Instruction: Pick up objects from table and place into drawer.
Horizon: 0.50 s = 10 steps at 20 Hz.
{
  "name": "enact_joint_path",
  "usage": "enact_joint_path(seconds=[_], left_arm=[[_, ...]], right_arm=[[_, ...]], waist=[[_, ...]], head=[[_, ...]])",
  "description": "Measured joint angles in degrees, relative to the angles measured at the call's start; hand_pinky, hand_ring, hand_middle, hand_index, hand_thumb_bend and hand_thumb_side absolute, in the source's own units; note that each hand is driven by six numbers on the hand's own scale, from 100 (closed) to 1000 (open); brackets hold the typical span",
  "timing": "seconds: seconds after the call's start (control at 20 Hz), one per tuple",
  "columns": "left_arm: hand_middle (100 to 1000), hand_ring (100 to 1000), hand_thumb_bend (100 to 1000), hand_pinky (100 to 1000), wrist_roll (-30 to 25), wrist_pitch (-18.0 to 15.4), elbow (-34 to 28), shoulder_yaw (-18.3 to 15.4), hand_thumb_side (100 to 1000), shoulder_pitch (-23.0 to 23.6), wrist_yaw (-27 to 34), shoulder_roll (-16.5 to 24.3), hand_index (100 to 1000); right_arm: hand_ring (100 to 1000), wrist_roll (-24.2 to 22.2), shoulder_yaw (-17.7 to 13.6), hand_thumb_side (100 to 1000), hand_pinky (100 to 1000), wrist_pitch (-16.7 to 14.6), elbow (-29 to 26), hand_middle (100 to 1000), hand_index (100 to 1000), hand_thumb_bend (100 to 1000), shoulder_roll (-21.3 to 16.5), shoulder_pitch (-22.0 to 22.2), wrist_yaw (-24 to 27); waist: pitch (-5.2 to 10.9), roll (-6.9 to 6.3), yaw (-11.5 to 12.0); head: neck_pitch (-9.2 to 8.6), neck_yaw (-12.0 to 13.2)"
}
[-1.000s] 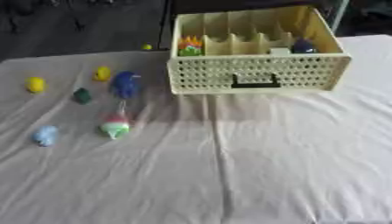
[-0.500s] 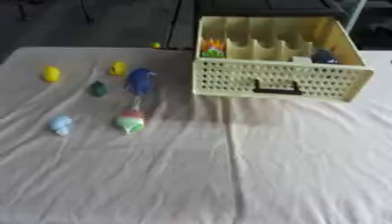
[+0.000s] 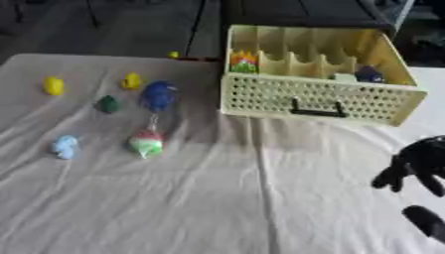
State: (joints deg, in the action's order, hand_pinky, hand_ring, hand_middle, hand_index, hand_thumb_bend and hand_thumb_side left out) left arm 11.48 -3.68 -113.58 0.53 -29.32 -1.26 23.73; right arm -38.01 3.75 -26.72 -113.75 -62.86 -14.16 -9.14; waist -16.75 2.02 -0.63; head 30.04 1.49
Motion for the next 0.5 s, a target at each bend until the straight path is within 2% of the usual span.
enact_joint_path(seconds=[0.15,0.25,0.35,0.4,0.5], left_arm=[[695,756,100,650,-0.4,-2.4,0.0,0.0,916,0.7,-0.6,-0.8,963],[694,755,100,648,-0.6,-3.6,0.0,0.0,919,1.1,-1.0,-1.3,964],[693,754,100,646,-0.9,-4.1,0.0,0.1,920,1.4,-1.3,-1.9,963],[692,753,100,645,-1.0,-4.1,0.0,0.2,919,1.5,-1.3,-2.2,963],[691,752,100,643,-1.2,-4.0,0.0,0.4,918,1.6,-1.3,-2.6,963]], right_arm=[[331,-1.5,1.7,778,152,1.4,0.0,609,861,100,0.0,-1.3,-1.9],[317,-1.9,2.9,775,145,1.7,0.0,599,862,100,0.0,-2.2,-3.1],[312,-2.5,4.0,901,147,2.3,0.0,606,861,100,0.0,-3.2,-3.3],[307,-3.0,4.5,995,144,2.8,0.0,610,867,100,0.0,-3.7,-2.9],[295,-4.6,5.2,1000,137,4.5,0.0,609,873,100,0.1,-5.2,-1.2]], waist=[[-0.44,-0.36,0.3],[-0.69,-0.48,0.3],[-0.90,-0.49,0.4],[-0.95,-0.49,0.5],[-0.96,-0.46,0.7]], head=[[-0.41,-1.5],[-0.47,-2.3],[-0.44,-3.1],[-0.40,-3.5],[-0.12,-4.6]])
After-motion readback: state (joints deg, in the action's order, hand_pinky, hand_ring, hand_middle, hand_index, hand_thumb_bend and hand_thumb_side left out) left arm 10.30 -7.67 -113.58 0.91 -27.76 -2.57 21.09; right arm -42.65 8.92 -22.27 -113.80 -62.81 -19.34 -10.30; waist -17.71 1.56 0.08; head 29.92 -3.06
